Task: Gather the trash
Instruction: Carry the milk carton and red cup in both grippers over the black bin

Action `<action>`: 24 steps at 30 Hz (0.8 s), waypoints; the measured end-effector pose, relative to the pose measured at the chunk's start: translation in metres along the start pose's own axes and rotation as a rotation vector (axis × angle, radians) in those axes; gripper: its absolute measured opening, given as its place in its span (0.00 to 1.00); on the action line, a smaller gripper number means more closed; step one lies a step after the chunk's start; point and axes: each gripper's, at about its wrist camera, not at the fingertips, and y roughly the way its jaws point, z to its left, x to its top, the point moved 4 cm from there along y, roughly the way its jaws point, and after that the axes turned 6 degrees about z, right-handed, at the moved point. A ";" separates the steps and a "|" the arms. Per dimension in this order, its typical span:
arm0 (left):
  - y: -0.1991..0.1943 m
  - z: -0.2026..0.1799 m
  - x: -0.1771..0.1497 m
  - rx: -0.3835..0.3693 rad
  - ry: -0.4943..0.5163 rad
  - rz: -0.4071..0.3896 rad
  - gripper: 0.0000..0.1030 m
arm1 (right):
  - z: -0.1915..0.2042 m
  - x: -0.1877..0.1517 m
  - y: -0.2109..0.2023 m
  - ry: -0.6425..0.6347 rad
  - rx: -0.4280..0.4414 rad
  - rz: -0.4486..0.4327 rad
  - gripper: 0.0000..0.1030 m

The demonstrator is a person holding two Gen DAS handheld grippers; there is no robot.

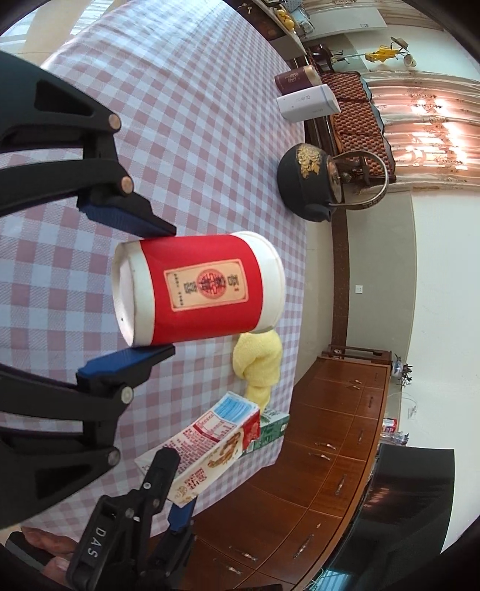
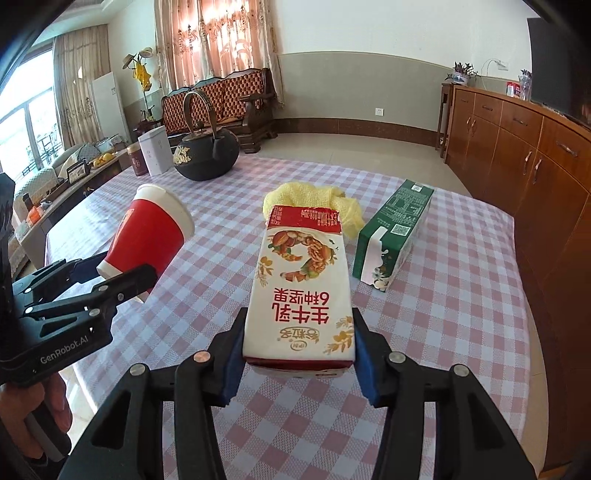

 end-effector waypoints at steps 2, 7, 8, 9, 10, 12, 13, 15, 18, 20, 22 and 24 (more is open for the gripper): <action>-0.011 -0.006 -0.003 -0.003 0.011 -0.010 0.56 | -0.001 -0.003 -0.015 0.005 -0.012 -0.017 0.51; -0.034 -0.024 -0.016 -0.016 0.041 -0.025 0.56 | -0.009 -0.014 -0.051 0.021 -0.050 -0.047 0.51; -0.037 -0.027 -0.018 -0.022 0.045 -0.025 0.56 | -0.010 -0.017 -0.057 0.022 -0.059 -0.051 0.51; -0.040 -0.030 -0.020 -0.028 0.048 -0.026 0.56 | -0.012 -0.020 -0.063 0.027 -0.064 -0.054 0.51; -0.043 -0.033 -0.021 -0.034 0.050 -0.027 0.56 | -0.013 -0.023 -0.069 0.031 -0.069 -0.057 0.51; -0.048 -0.037 -0.023 -0.045 0.051 -0.030 0.56 | -0.017 -0.029 -0.081 0.036 -0.085 -0.062 0.51; -0.051 -0.040 -0.024 -0.051 0.051 -0.031 0.56 | -0.020 -0.033 -0.087 0.041 -0.090 -0.065 0.51; -0.058 -0.047 -0.026 -0.062 0.058 -0.036 0.56 | -0.024 -0.038 -0.098 0.050 -0.104 -0.072 0.51; -0.067 -0.059 -0.028 -0.081 0.073 -0.042 0.56 | -0.032 -0.046 -0.115 0.065 -0.123 -0.081 0.51; -0.074 -0.069 -0.029 -0.094 0.084 -0.047 0.56 | -0.038 -0.051 -0.127 0.076 -0.135 -0.088 0.51; -0.080 -0.079 -0.030 -0.106 0.098 -0.051 0.56 | -0.044 -0.057 -0.139 0.086 -0.149 -0.096 0.51; -0.086 -0.089 -0.031 -0.119 0.111 -0.058 0.56 | -0.049 -0.062 -0.150 0.094 -0.164 -0.103 0.51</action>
